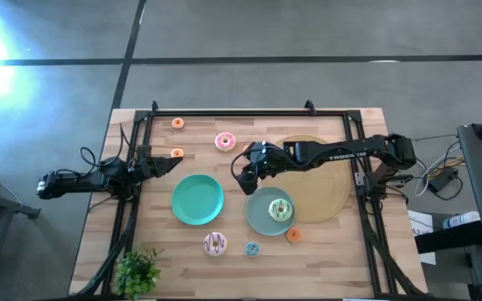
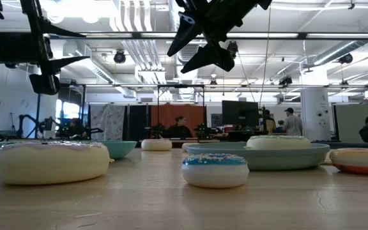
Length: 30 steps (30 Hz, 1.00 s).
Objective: Pick & Place donuts
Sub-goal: Put the big pink donut on the gray plate
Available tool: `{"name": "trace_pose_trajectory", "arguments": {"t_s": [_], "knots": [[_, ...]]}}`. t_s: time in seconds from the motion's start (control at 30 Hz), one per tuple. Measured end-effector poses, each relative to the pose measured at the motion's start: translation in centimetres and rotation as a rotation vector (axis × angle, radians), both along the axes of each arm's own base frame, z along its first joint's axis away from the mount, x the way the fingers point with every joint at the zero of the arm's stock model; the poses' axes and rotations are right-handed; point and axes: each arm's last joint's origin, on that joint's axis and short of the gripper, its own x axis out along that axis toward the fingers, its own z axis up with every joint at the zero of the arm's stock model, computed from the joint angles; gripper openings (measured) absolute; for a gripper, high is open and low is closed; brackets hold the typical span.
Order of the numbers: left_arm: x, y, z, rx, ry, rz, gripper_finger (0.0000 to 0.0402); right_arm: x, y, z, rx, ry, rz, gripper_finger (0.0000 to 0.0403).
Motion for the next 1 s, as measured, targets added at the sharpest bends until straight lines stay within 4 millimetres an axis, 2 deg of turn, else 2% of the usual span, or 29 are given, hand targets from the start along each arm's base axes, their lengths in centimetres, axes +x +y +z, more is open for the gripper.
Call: {"name": "trace_pose_trajectory", "arguments": {"t_s": [1.0], "knots": [[0.00,0.00,0.00,0.000,0.000,0.000,0.0167,-0.02,-0.23,-0.36,-0.019,0.013,0.004,0.0224]]}}
